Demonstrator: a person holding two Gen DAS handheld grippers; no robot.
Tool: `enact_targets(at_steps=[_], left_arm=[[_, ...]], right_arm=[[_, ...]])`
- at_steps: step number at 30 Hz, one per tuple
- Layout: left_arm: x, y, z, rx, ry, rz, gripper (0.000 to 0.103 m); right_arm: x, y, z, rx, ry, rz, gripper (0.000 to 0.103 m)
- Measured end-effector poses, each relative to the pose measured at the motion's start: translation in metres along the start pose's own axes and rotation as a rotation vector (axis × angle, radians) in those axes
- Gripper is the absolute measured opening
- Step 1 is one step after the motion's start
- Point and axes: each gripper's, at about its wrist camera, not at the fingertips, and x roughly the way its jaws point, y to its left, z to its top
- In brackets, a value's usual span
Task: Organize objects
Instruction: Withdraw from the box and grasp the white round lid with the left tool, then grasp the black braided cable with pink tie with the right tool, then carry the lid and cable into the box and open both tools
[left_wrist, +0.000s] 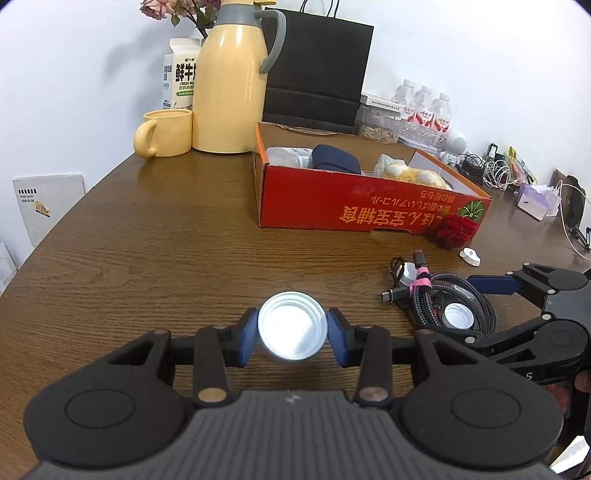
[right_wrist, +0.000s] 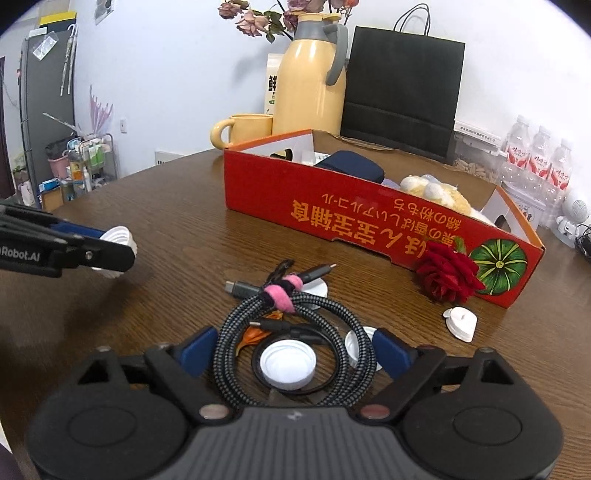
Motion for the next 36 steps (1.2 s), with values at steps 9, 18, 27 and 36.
enact_targets(at_steps=[9, 18, 27, 36], left_arm=[[0.000, -0.001, 0.000, 0.001, -0.006, -0.002, 0.041], [0.003, -0.008, 0.015, 0.024, -0.035, -0.011, 0.041], [0.017, -0.030, 0.067, 0.076, -0.133, -0.035, 0.041], [0.064, -0.049, 0.130, 0.088, -0.193, -0.039, 0.041]], right_arm=[[-0.009, 0.004, -0.003, -0.034, -0.043, -0.012, 0.087], [-0.026, -0.008, 0.010, 0.000, -0.136, -0.018, 0.087], [-0.032, -0.047, 0.055, 0.050, -0.264, -0.102, 0.087], [0.007, -0.097, 0.105, 0.119, -0.313, -0.174, 0.087]])
